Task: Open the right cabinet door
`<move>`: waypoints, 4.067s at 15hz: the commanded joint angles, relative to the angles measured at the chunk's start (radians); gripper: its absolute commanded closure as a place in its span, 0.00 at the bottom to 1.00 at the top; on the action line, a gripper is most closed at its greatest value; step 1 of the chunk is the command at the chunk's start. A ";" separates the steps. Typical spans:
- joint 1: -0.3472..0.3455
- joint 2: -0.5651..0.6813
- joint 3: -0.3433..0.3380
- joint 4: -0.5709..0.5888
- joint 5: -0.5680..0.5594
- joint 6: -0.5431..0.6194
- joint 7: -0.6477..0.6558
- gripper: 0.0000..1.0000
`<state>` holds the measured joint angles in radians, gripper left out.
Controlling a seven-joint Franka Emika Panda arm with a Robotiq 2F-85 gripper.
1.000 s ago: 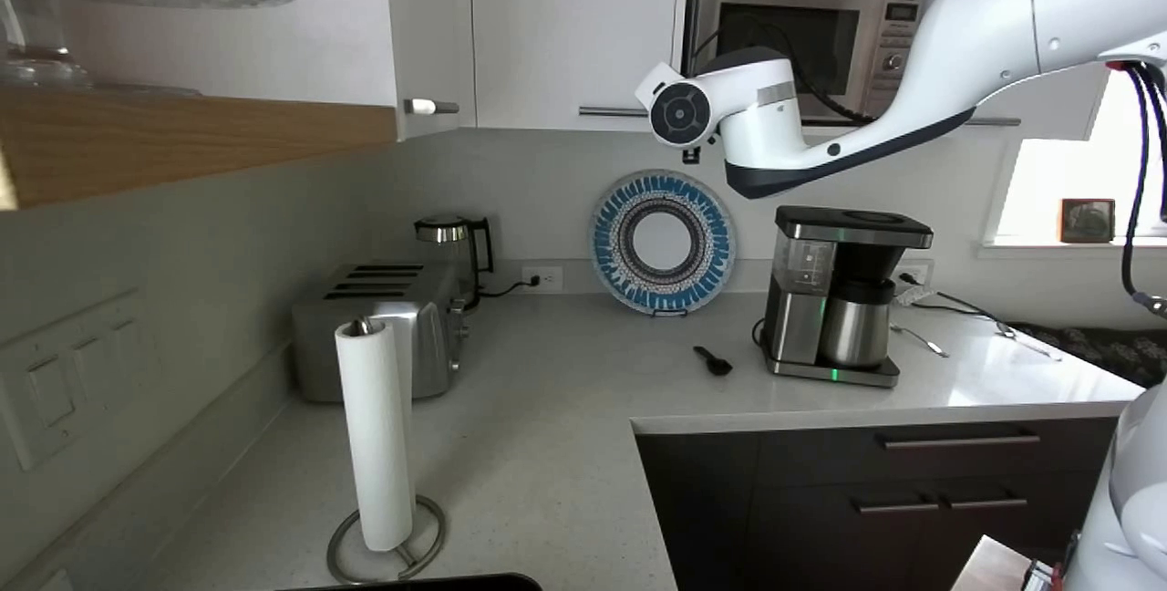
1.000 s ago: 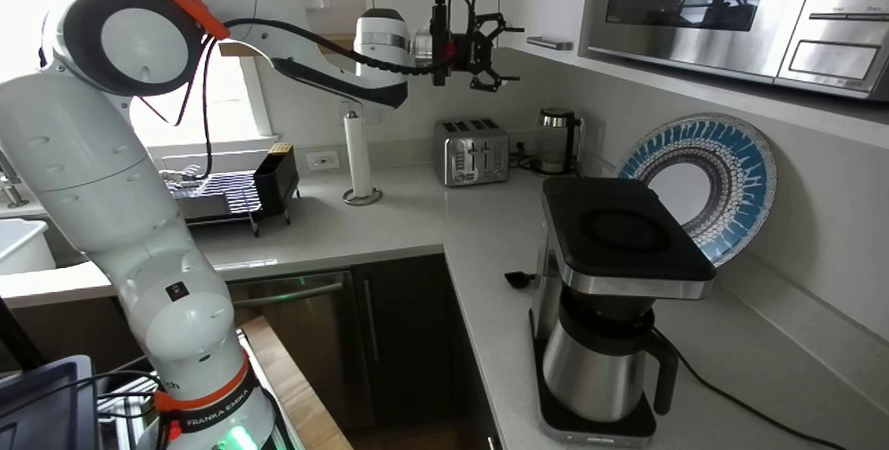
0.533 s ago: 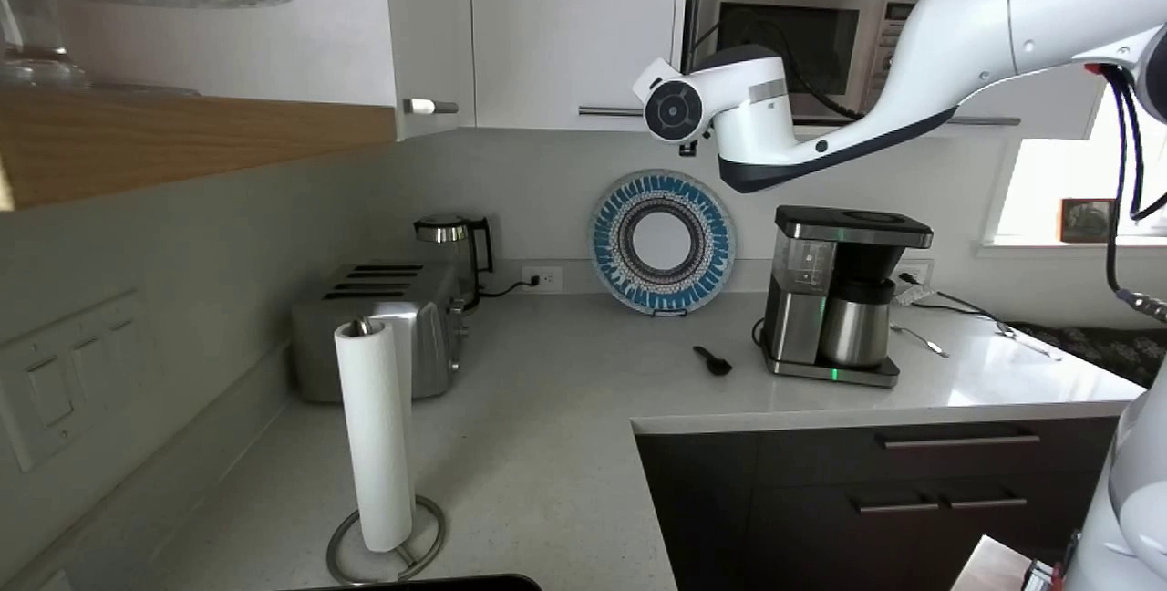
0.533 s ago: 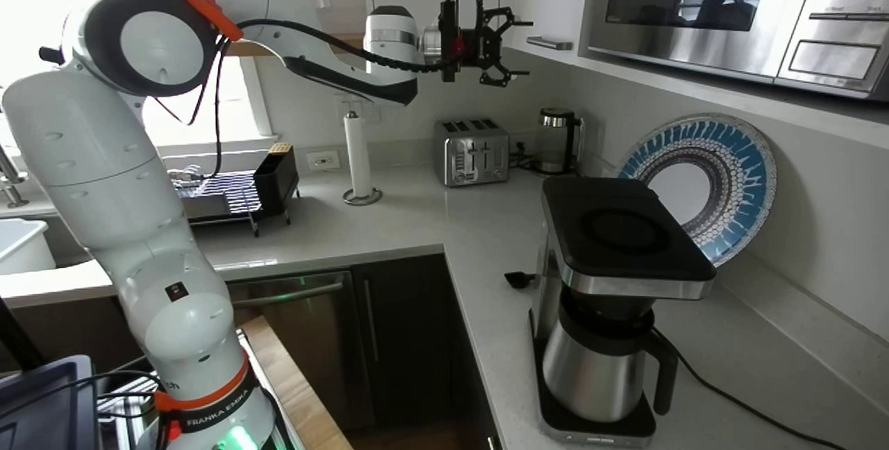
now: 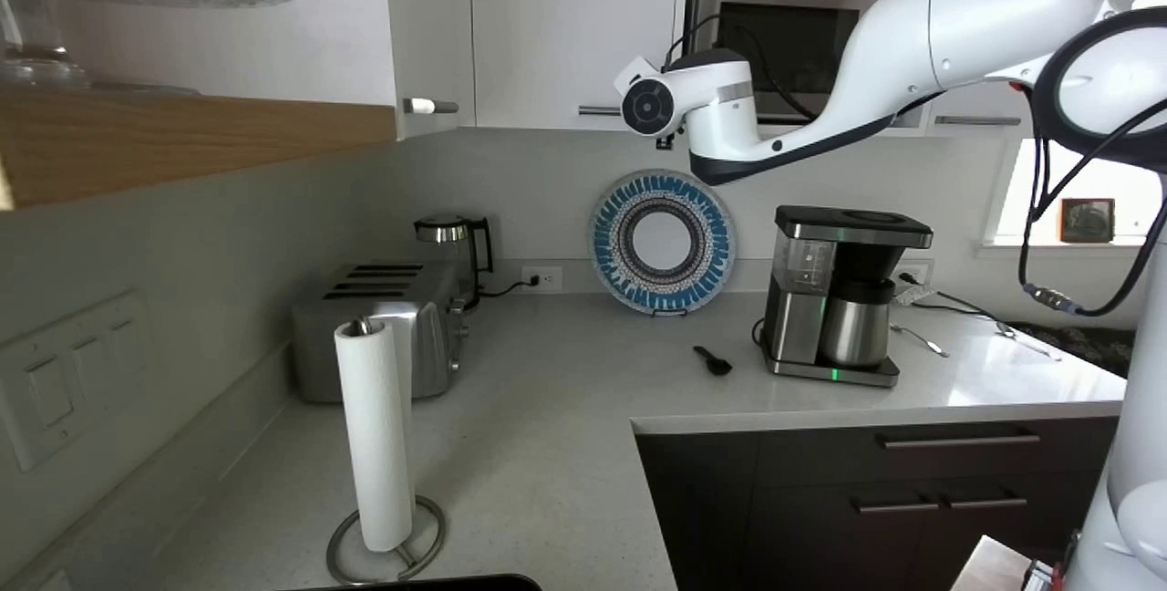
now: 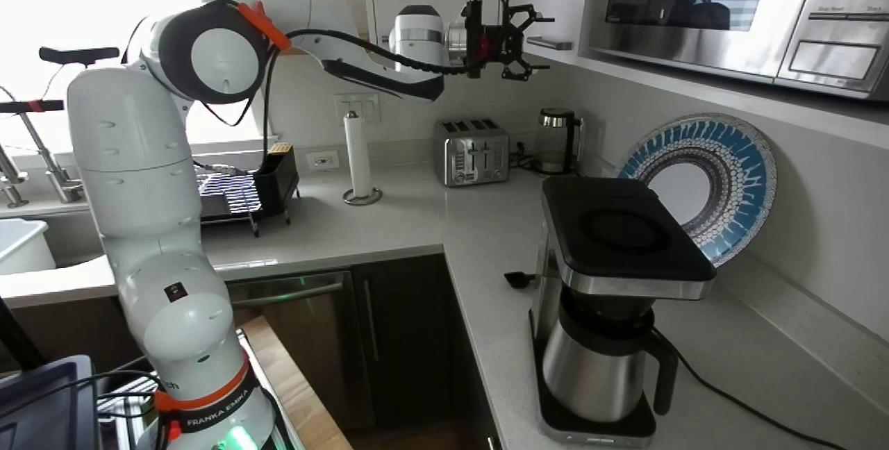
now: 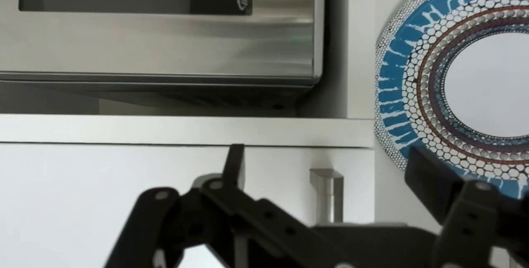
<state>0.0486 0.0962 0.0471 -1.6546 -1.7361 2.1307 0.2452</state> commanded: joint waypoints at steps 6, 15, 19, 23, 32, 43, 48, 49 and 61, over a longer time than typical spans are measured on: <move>-0.004 0.057 0.001 0.099 0.050 0.070 -0.002 0.69; -0.005 0.074 -0.004 0.109 0.040 0.123 0.020 0.40; -0.006 0.080 -0.009 0.113 0.025 0.127 0.042 0.58; -0.006 0.089 -0.012 0.118 0.018 0.126 0.062 0.81; 0.012 0.007 0.010 0.038 0.098 0.076 0.025 0.95; 0.143 -0.094 0.134 -0.051 0.175 -0.251 -0.008 0.95; 0.203 -0.102 0.205 -0.057 0.150 -0.352 0.014 0.95; 0.213 -0.104 0.216 -0.057 0.152 -0.351 0.019 0.95; 0.270 -0.158 0.278 -0.085 0.086 -0.118 0.070 0.39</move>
<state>0.3254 -0.0206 0.3353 -1.7574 -1.5790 1.9055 0.2969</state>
